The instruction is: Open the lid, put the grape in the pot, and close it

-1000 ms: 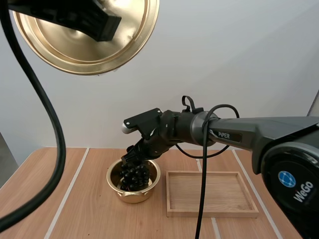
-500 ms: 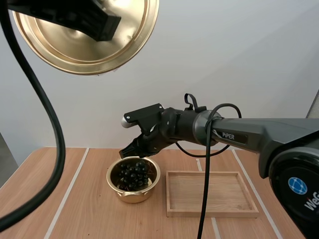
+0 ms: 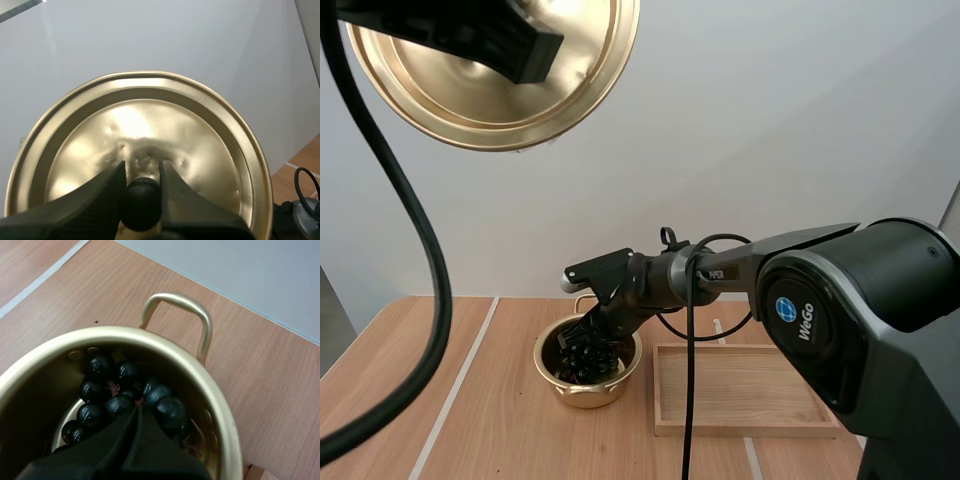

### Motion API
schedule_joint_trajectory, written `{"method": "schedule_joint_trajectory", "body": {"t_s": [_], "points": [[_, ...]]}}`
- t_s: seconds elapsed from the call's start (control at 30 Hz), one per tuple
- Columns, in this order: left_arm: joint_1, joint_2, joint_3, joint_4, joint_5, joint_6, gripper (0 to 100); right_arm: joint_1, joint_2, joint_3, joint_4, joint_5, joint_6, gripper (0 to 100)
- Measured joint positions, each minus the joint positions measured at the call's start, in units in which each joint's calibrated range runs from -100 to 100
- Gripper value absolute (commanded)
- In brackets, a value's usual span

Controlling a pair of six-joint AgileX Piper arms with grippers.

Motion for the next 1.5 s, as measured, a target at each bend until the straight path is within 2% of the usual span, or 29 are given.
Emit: {"method": "schedule_joint_trajectory", "body": {"t_s": [0.23,0.43,0.7,0.73,0.83,0.93,1.07,1.17,1.2,1.5], "points": [[0.00,0.00,0.00,0.00,0.00,0.00,0,0.00,0.13,-0.12,-1.59,1.56,0.00,0],[0.00,0.00,0.00,0.00,0.00,0.00,0,0.00,-6.49,0.01,-2.75,10.50,0.00,0],[0.00,0.00,0.00,0.00,0.00,0.00,0,0.00,-23.00,0.01,-2.97,20.40,0.47,0],[0.00,0.00,0.00,0.00,0.00,0.00,0,0.00,-26.69,0.01,-3.15,24.40,0.73,0],[0.00,0.00,0.00,0.32,0.00,-0.31,0,0.00,-30.35,0.01,-4.23,29.13,1.30,0],[0.00,0.13,0.00,2.01,0.00,-1.61,0,0.00,-38.21,0.01,-11.32,38.85,6.06,0],[0.00,2.45,-0.13,4.58,1.03,-2.59,0,0.00,-48.56,0.23,-14.95,45.61,8.13,0],[0.00,6.41,-0.23,5.62,2.16,-2.92,0,0.00,-54.02,0.23,-15.35,48.91,8.45,0],[0.00,8.18,-0.23,5.77,2.59,-3.01,0,-0.28,-57.54,0.23,-15.50,51.83,8.57,0],[0.00,20.30,0.90,5.63,2.75,-2.22,0,-4.48,-67.30,0.23,-15.95,62.40,8.88,0]]}}
